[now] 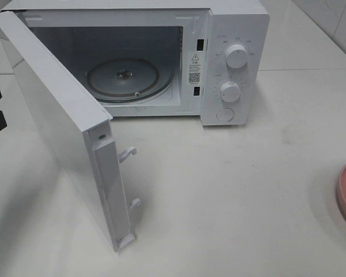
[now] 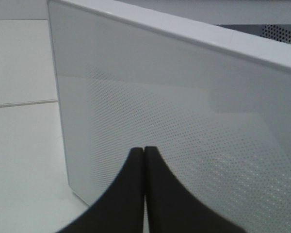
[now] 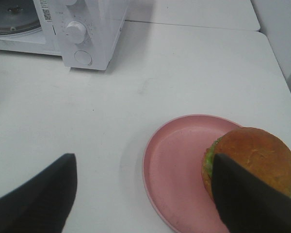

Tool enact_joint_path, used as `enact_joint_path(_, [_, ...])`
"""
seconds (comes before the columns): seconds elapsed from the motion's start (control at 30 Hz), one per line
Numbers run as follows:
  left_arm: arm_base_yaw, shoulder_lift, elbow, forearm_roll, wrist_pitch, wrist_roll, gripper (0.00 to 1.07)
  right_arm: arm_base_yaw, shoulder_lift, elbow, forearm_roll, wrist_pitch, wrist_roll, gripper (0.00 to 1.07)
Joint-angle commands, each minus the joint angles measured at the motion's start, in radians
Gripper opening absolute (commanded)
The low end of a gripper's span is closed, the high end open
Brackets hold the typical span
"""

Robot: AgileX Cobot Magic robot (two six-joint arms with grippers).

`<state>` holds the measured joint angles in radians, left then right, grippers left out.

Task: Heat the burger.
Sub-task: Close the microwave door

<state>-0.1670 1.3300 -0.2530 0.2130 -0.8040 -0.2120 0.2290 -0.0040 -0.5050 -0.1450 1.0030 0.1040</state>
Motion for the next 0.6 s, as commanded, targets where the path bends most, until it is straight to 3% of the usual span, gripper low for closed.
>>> enact_joint_path(0.03, [-0.008, 0.045, -0.038, 0.044, -0.058, -0.049, 0.0, -0.007, -0.029, 0.007, 0.0, -0.007, -0.009, 0.75])
enact_joint_path(0.23, [-0.067, 0.088, -0.072, 0.043, -0.058, -0.058, 0.0, -0.007, -0.029, 0.007, 0.0, -0.007, -0.009, 0.75])
enact_joint_path(0.47, [-0.163, 0.137, -0.099, -0.041, -0.075, -0.05, 0.0, -0.007, -0.029, 0.007, 0.0, -0.007, -0.009, 0.75])
enact_joint_path(0.57, [-0.216, 0.156, -0.123, -0.071, -0.073, -0.01, 0.0, -0.007, -0.029, 0.007, 0.0, -0.007, -0.009, 0.75])
enact_joint_path(0.6, [-0.248, 0.171, -0.139, -0.116, -0.073, 0.026, 0.0, -0.007, -0.029, 0.007, 0.0, -0.007, -0.009, 0.75])
